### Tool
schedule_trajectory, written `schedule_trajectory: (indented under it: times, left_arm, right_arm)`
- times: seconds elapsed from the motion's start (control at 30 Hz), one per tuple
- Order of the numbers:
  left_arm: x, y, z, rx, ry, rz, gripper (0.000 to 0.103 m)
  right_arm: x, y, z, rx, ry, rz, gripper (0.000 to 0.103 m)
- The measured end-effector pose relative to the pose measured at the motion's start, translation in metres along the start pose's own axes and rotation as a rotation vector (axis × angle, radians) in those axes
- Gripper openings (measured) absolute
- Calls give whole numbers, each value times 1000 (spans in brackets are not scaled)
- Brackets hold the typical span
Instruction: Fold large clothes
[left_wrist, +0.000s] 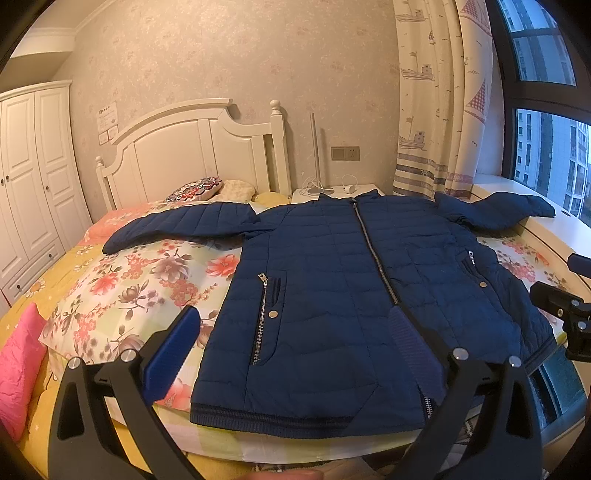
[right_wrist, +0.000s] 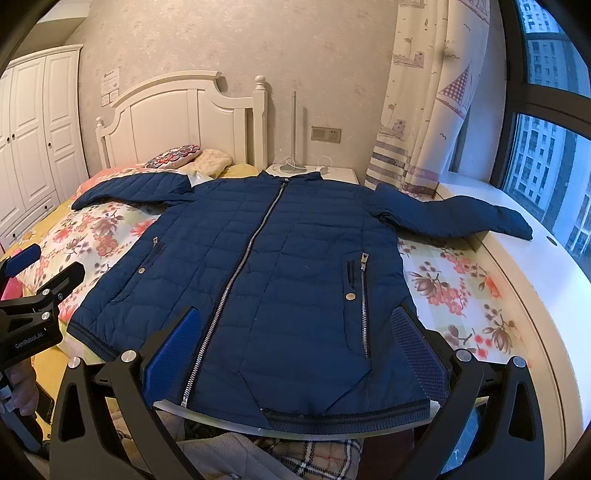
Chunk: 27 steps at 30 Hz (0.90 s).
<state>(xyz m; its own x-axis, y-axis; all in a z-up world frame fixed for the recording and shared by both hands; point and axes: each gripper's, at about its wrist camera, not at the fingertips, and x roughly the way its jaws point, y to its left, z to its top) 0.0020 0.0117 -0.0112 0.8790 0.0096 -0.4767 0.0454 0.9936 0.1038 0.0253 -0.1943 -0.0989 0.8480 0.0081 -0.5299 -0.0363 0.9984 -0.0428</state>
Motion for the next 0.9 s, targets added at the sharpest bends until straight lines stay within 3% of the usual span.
schedule_trajectory:
  times: [0.9]
  left_arm:
    - [0,-1,0,2,3,-1,101]
  right_arm:
    - [3,-3,-3,8,11,2,99]
